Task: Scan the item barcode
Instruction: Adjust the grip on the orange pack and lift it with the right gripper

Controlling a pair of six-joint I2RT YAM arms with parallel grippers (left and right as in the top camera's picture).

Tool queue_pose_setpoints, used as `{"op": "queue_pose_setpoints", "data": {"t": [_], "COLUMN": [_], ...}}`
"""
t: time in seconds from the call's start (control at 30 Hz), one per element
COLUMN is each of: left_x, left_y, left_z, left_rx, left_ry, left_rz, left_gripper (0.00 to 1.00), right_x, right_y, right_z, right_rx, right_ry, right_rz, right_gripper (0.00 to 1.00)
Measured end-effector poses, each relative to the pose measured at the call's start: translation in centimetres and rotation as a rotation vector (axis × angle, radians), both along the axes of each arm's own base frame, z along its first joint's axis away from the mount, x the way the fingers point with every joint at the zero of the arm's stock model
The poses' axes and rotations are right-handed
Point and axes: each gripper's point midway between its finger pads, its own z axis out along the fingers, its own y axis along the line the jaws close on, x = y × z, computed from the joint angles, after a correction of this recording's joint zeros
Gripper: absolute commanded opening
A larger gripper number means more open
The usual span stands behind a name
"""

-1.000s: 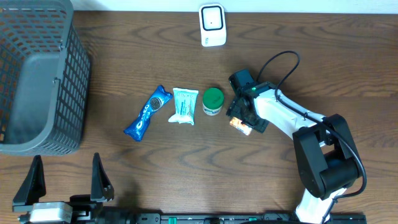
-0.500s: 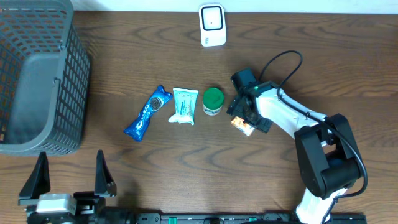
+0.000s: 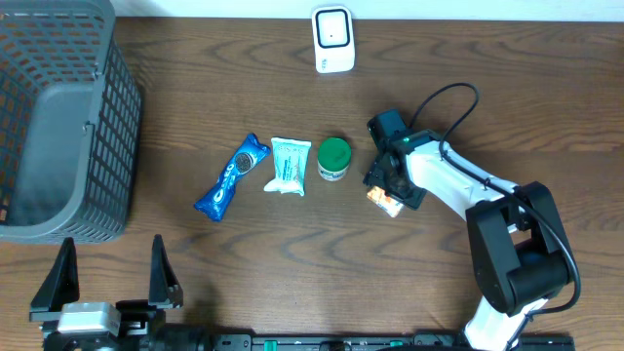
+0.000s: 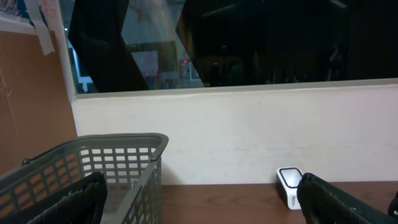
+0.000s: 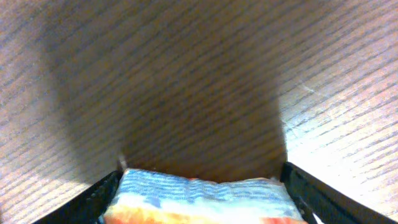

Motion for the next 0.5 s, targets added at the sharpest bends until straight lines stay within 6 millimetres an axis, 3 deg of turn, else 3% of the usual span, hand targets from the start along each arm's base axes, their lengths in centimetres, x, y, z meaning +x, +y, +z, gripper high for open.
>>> {"op": "queue_pose_setpoints", "data": {"t": [0.3, 0.5], "left_x": [0.1, 0.4], "left_y": [0.0, 0.0], "left_z": [-0.3, -2.3], "left_rx": [0.001, 0.007], "left_ry": [0.014, 0.097], "left_rz": [0.000, 0.000], "left_gripper": [0.98, 0.98], "right_x": [-0.6, -6.1], "right_y": [-0.1, 1.7], "right_z": [0.1, 0.5], "right_rx": [0.009, 0.150], "right_ry": [0.031, 0.343], "right_rz": [0.044, 0.148], "right_gripper": [0.61, 0.61]}}
